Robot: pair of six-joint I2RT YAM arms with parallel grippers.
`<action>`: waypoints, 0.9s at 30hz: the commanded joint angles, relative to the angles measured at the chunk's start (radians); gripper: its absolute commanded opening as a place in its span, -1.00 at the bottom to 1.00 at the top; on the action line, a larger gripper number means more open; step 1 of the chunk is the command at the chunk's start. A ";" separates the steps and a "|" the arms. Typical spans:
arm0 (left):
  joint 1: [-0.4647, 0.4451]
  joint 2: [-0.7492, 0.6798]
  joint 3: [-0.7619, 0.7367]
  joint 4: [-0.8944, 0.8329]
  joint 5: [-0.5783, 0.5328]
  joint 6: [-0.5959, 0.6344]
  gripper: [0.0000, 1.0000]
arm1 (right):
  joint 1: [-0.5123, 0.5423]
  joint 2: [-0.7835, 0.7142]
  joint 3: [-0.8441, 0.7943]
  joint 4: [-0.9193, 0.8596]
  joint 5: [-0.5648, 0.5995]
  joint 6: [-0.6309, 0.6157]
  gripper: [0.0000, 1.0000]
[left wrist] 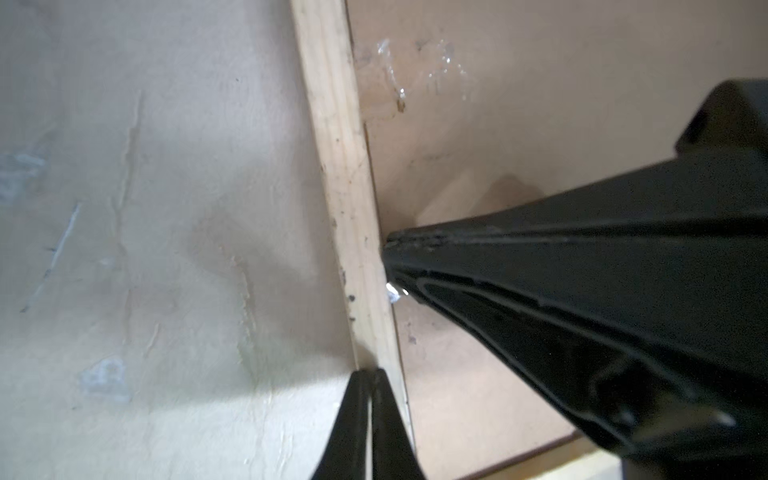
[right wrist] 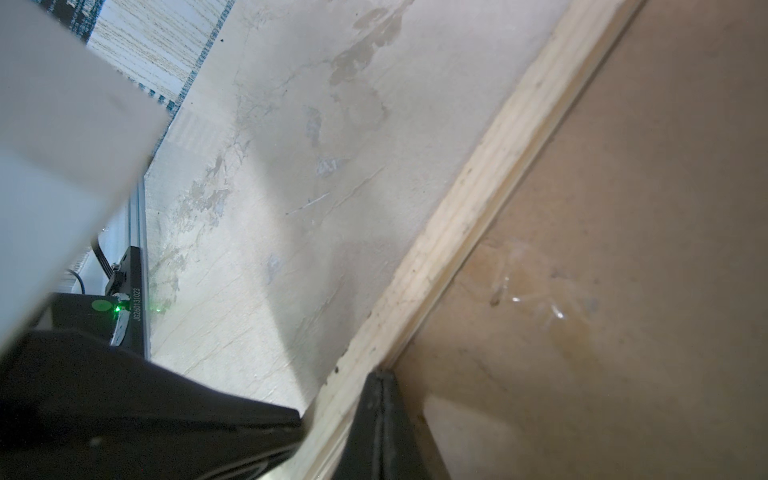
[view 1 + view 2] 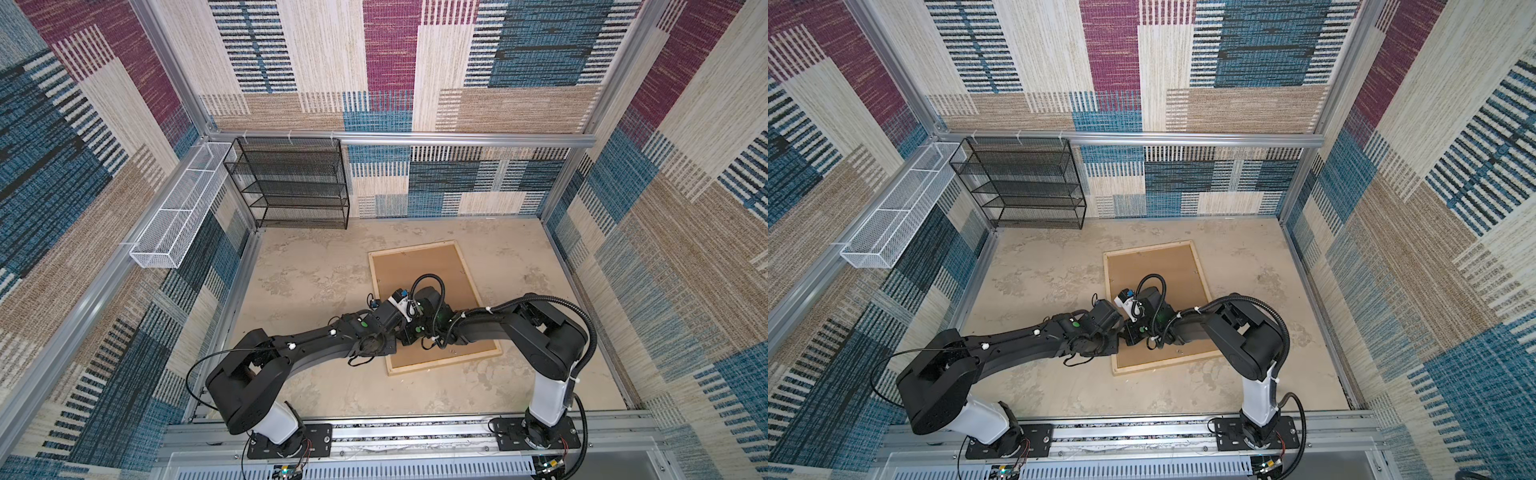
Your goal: Put the photo into the frame
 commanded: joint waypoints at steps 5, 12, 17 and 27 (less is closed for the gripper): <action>0.001 0.030 -0.017 -0.024 0.028 0.039 -0.76 | -0.015 0.023 0.027 -0.160 -0.077 0.052 -1.00; 0.001 0.013 -0.014 -0.035 0.011 0.046 -0.63 | -0.043 0.003 0.077 -0.178 -0.060 0.031 -0.69; 0.001 0.008 -0.016 -0.033 0.009 0.039 -0.59 | -0.051 -0.019 0.074 -0.186 -0.038 0.038 -0.54; 0.001 0.029 -0.012 -0.035 0.016 0.041 -0.67 | -0.052 -0.063 -0.024 -0.165 -0.087 0.052 -0.95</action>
